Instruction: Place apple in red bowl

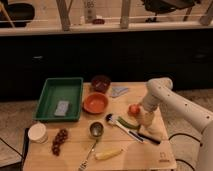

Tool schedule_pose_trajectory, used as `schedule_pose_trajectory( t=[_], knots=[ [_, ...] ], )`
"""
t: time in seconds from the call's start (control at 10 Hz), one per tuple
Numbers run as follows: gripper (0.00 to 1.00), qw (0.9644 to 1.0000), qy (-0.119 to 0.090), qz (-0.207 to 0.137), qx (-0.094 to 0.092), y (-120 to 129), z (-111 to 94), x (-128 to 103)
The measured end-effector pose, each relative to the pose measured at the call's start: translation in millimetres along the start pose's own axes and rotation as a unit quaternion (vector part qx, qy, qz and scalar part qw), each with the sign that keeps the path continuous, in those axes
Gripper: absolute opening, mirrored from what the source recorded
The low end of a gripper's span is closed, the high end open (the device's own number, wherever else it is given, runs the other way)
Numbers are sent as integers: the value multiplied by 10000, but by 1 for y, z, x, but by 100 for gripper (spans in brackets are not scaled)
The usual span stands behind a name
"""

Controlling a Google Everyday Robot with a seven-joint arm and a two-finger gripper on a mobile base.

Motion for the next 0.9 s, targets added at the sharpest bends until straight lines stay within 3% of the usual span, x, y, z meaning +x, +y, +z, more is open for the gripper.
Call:
schedule_pose_trajectory(
  t=[0.9],
  knots=[
    [80,9998,42,-197,-59,2,1,2]
  ],
)
